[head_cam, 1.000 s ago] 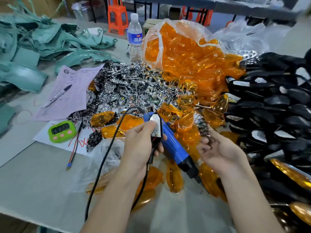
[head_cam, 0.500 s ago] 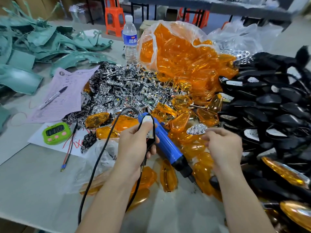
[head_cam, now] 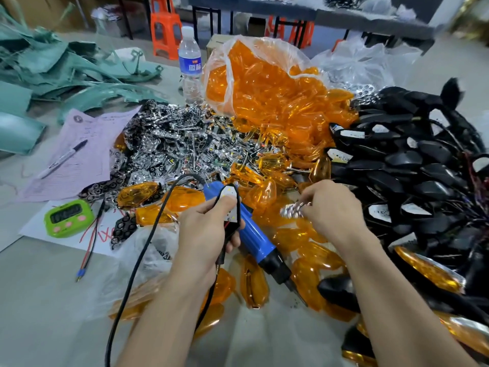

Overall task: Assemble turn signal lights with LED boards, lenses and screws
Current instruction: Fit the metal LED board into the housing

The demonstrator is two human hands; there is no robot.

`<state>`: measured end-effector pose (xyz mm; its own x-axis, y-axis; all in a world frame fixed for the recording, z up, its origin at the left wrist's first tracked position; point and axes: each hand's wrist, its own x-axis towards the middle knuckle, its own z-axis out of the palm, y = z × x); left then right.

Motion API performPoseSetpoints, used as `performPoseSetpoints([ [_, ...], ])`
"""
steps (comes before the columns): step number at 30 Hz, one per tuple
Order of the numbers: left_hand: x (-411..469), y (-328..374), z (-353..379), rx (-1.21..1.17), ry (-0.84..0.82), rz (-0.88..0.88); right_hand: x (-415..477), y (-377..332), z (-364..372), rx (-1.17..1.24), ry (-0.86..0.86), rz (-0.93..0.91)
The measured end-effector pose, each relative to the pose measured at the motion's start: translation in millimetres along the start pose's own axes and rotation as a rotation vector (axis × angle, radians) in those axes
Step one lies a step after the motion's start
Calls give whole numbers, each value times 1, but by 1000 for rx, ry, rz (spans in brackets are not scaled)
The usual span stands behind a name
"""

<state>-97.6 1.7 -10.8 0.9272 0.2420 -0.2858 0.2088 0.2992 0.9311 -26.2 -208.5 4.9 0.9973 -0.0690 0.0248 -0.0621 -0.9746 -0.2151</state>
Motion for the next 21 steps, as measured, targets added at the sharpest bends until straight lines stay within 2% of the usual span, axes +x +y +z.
performPoseSetpoints([
  [3,0,-1,2,-12,15,-6,-17,8,-14,196,143,23],
  [5,-2,-2,5,-15,16,-10,-33,9,-23,524,184,34],
  [7,-4,-3,8,-14,17,-8,-54,-2,-30,1051,109,21],
  [9,-6,-2,10,-12,15,-8,-74,-14,-30,1380,-35,50],
  [16,-15,0,20,-118,-20,-67,-103,-48,-7,1631,-194,164],
  [21,-18,-5,20,-89,62,-28,-110,-67,0,1573,-151,194],
])
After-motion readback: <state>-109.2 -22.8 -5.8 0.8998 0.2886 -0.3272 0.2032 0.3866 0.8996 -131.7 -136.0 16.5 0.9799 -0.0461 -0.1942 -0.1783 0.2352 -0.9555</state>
